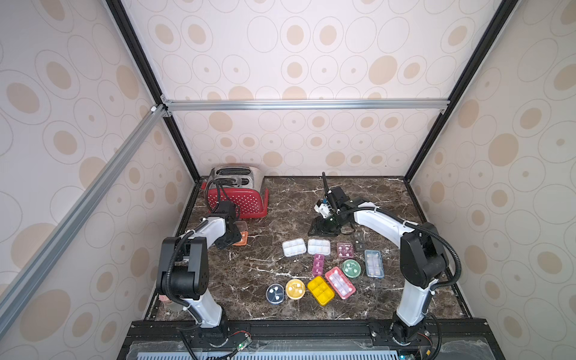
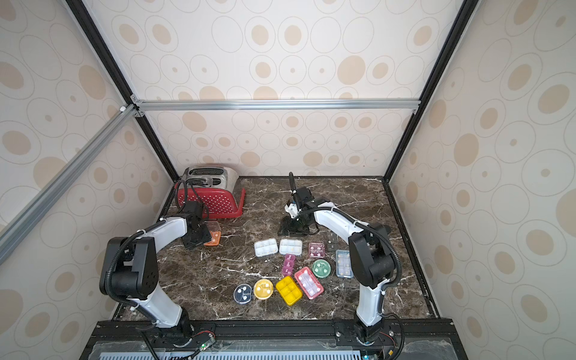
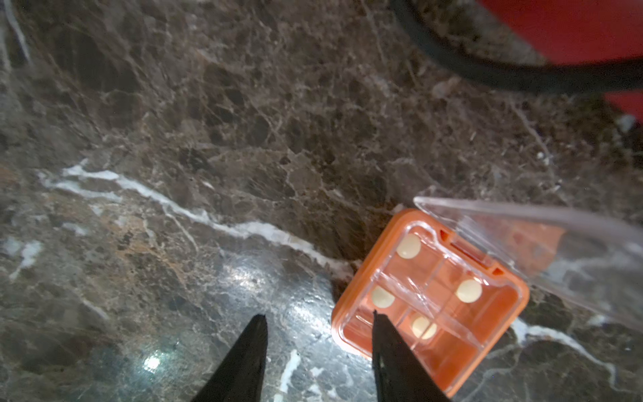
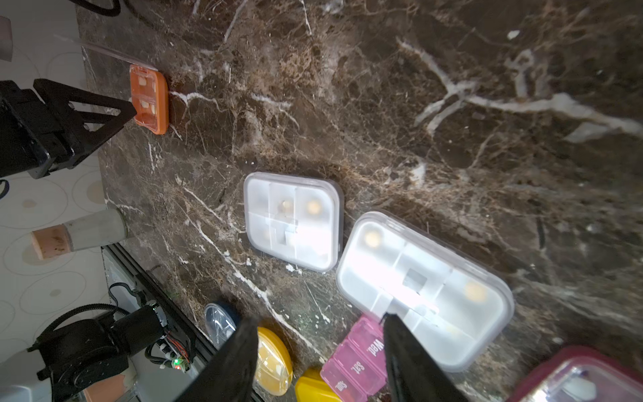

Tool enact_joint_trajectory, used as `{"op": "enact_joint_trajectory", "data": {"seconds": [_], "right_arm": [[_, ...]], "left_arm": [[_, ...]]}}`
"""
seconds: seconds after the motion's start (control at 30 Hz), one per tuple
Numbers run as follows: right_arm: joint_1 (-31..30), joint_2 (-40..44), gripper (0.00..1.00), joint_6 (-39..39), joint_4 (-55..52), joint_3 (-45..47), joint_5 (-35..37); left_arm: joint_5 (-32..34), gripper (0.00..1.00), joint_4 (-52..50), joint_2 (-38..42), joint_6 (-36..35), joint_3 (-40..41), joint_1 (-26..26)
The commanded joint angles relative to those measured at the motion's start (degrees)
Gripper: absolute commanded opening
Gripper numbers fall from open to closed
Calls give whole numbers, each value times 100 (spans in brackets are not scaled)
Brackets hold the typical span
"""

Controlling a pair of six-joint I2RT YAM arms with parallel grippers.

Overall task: Close pillboxes
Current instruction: Move the pillbox to the center of the board.

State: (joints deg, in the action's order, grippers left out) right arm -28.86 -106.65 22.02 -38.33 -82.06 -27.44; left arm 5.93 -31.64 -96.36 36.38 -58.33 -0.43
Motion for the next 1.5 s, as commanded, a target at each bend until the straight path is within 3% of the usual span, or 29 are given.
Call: {"op": "enact_joint_trajectory", "data": {"seconds": [0.0,0.37,0.67,1.27,1.47], "right_arm": [[12,74,60,39,-43,35,-183],[12,118,60,126,-8,59,-231],[12,6,59,202,-8,-1,-240],[12,-109,56,230,71,-29,-366],[12,-172,54,171,-15,-154,-376]], "left_arm": [[145,43,-1,-113,64,-120,35],[-49,24,152,-263,-17,-94,42],[-518,17,529,-140,-81,223,-75],[-794,11,787,-347,176,461,-1867],[-707,11,755,-347,162,540,-2099]]}}
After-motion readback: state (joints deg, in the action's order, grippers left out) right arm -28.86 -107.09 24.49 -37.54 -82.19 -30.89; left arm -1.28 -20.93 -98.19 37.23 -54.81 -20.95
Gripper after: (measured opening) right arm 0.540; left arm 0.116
